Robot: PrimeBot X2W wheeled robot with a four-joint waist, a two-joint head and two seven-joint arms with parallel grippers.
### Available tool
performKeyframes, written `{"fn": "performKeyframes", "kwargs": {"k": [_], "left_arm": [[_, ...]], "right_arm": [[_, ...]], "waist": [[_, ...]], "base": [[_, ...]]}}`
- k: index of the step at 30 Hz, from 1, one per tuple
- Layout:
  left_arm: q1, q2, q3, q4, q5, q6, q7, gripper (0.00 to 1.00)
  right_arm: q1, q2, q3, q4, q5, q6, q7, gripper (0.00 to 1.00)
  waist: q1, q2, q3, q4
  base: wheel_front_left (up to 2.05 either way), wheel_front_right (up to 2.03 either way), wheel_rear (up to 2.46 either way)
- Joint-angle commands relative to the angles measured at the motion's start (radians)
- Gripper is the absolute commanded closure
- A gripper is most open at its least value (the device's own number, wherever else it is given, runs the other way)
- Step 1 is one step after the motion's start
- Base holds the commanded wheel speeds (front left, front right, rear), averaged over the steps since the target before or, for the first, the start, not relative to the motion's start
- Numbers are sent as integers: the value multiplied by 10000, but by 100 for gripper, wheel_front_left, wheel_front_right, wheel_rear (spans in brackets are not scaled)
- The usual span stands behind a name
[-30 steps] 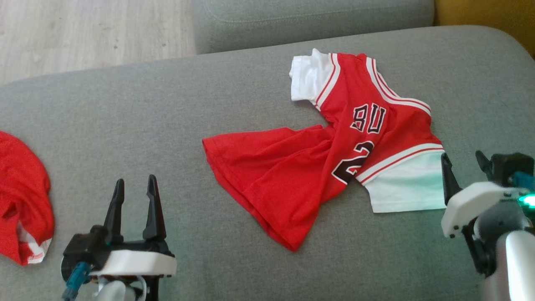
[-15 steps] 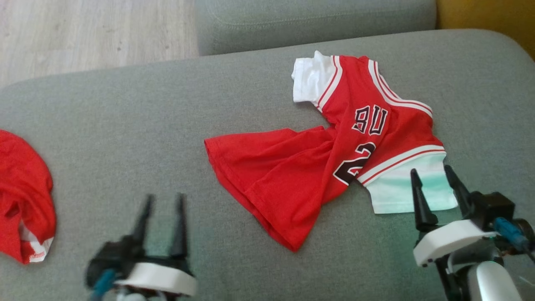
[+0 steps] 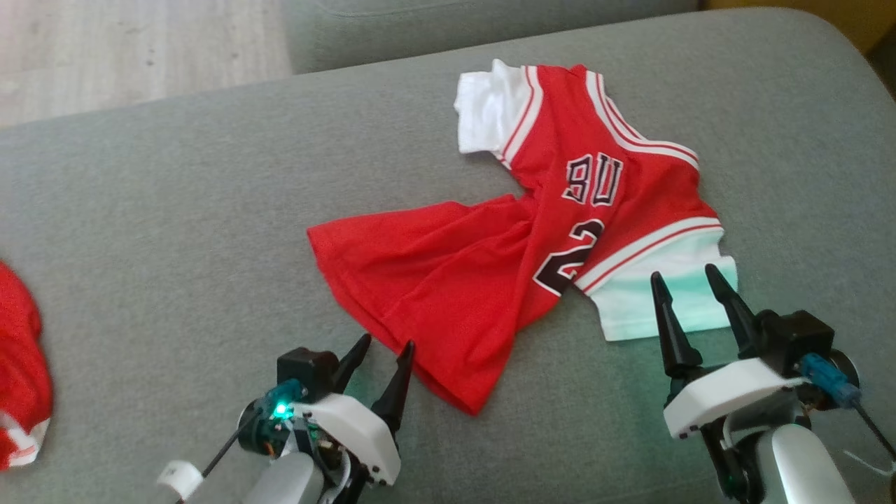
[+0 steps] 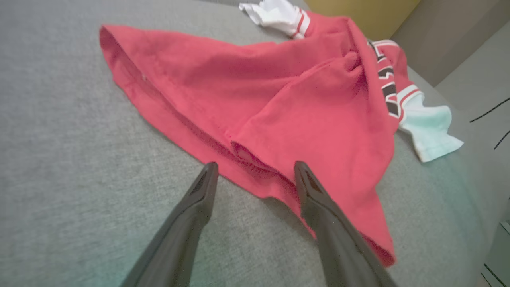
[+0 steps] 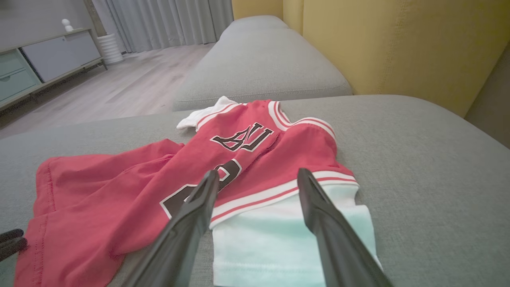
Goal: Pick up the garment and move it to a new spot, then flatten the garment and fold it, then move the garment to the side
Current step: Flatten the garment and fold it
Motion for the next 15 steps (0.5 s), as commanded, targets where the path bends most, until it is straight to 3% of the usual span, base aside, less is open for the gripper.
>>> {"fn": "performKeyframes", "kwargs": {"k": [1,15], "left_arm": [[-491,-19,243,-183,-72,139,63,0],[-1013,-72,-492,-150,-613,140,125,2]], "right_arm": [[-500,-41,270,-305,92,75,-119,0],[-680,-40,339,-98,245,75,-320,0]], "waist": [[-1,0,82,-111],[-1,0,201,-283]], "base": [[0,0,0],[0,0,0]]}}
